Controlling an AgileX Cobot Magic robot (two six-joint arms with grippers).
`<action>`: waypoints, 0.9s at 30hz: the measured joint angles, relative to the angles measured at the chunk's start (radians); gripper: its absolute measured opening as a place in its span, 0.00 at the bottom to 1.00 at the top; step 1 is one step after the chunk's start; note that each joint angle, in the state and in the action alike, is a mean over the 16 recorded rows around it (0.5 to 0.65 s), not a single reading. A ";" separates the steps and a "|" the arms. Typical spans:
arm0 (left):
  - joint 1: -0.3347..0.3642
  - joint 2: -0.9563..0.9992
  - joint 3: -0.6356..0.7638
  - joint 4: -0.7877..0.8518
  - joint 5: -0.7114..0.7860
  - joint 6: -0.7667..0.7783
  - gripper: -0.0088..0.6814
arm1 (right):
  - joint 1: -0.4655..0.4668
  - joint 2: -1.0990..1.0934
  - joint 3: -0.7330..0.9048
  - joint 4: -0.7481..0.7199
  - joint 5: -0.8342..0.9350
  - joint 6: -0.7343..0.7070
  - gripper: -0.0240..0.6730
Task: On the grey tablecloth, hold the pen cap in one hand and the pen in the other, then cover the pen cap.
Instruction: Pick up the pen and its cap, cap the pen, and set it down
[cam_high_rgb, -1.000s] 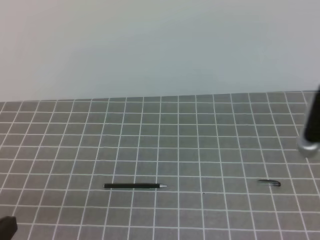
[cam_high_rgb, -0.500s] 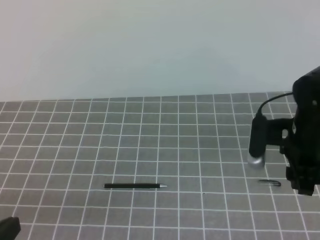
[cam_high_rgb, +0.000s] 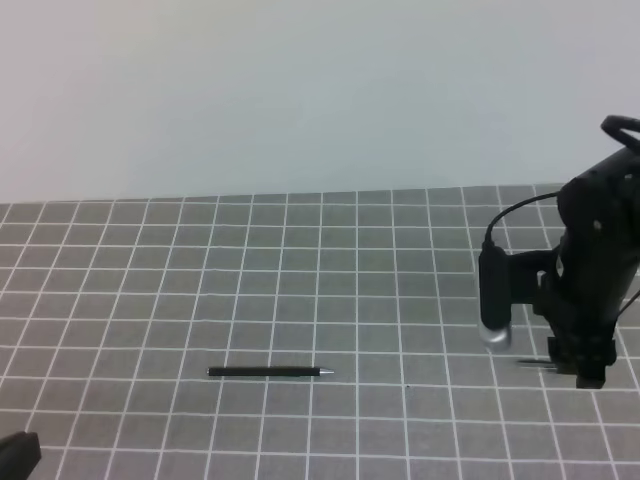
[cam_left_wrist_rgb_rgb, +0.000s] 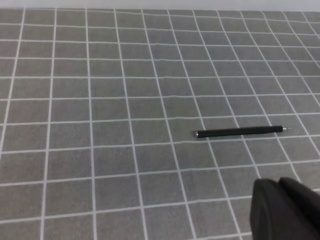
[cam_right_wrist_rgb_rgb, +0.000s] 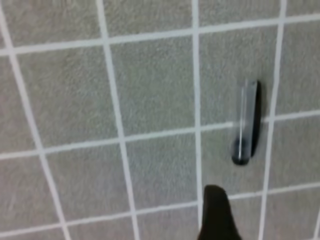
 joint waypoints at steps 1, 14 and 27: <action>0.000 0.000 0.000 0.000 -0.001 0.001 0.01 | 0.000 0.006 0.000 0.000 -0.006 -0.003 0.64; 0.000 0.000 0.000 -0.004 -0.012 0.005 0.01 | -0.002 0.062 0.000 -0.003 -0.045 -0.029 0.60; 0.000 0.000 0.000 -0.006 -0.020 0.006 0.01 | -0.002 0.123 -0.002 -0.004 -0.078 -0.035 0.50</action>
